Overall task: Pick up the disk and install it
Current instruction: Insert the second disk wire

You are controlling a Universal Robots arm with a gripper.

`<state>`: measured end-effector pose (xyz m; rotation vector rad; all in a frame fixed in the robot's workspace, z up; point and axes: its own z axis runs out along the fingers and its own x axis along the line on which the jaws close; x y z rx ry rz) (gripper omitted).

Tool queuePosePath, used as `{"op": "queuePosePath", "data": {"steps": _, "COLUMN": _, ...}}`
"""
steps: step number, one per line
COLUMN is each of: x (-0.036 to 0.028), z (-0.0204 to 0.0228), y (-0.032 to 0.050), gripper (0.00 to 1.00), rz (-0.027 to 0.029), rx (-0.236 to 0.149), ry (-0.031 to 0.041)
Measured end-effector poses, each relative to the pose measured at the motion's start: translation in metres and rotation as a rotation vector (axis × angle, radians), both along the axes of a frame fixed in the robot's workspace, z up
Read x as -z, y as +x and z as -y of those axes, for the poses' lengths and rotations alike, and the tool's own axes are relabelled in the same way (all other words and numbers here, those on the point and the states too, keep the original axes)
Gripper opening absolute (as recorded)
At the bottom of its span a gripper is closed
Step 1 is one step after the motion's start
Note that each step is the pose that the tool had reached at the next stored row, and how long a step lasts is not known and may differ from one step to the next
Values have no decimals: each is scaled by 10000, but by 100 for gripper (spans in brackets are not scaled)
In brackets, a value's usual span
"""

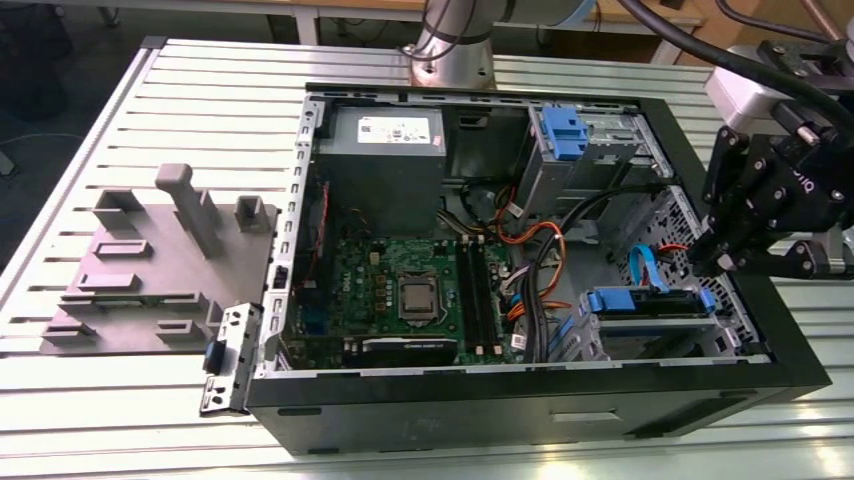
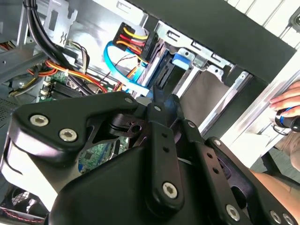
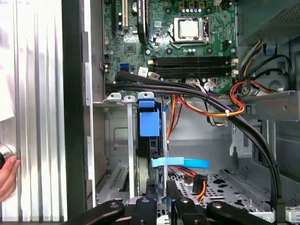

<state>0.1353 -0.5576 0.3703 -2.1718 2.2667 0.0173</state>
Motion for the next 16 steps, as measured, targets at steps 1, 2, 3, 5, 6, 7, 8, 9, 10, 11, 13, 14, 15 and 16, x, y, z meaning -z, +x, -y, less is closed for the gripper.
{"op": "queuePosePath", "data": {"steps": 1, "x": 3, "z": 0, "y": 5, "gripper": 24, "rz": 0, "rx": 0, "ry": -1}}
{"op": "queuePosePath", "data": {"steps": 2, "x": 3, "z": 0, "y": 5, "gripper": 24, "rz": 0, "rx": 1, "ry": -3}}
{"op": "queuePosePath", "data": {"steps": 3, "x": 3, "z": 0, "y": 5, "gripper": 24, "rz": 0, "rx": 1, "ry": -3}}
{"op": "queuePosePath", "data": {"steps": 5, "x": -1, "z": 0, "y": 11, "gripper": 24, "rz": 0, "rx": 1, "ry": -1}}
{"op": "queuePosePath", "data": {"steps": 6, "x": -1, "z": 0, "y": 11, "gripper": 24, "rz": 0, "rx": 1, "ry": -1}}
{"op": "queuePosePath", "data": {"steps": 7, "x": -1, "z": 0, "y": 11, "gripper": 24, "rz": 0, "rx": 1, "ry": -1}}
{"op": "queuePosePath", "data": {"steps": 8, "x": -1, "z": 0, "y": 11, "gripper": 24, "rz": 0, "rx": 0, "ry": -1}}
{"op": "queuePosePath", "data": {"steps": 9, "x": -1, "z": -1, "y": 11, "gripper": 24, "rz": 0, "rx": 1, "ry": -1}}
{"op": "queuePosePath", "data": {"steps": 10, "x": -2, "z": -1, "y": 11, "gripper": 24, "rz": 0, "rx": 0, "ry": -1}}
{"op": "queuePosePath", "data": {"steps": 11, "x": -2, "z": -1, "y": 11, "gripper": 24, "rz": 0, "rx": 0, "ry": -1}}
{"op": "queuePosePath", "data": {"steps": 13, "x": -3, "z": 0, "y": 11, "gripper": 24, "rz": 0, "rx": 0, "ry": -1}}
{"op": "queuePosePath", "data": {"steps": 14, "x": -3, "z": 0, "y": 11, "gripper": 24, "rz": 0, "rx": 1, "ry": -1}}
{"op": "queuePosePath", "data": {"steps": 15, "x": -3, "z": 0, "y": 11, "gripper": 24, "rz": 0, "rx": 1, "ry": -1}}
{"op": "queuePosePath", "data": {"steps": 16, "x": -3, "z": 0, "y": 11, "gripper": 24, "rz": 0, "rx": 1, "ry": -1}}
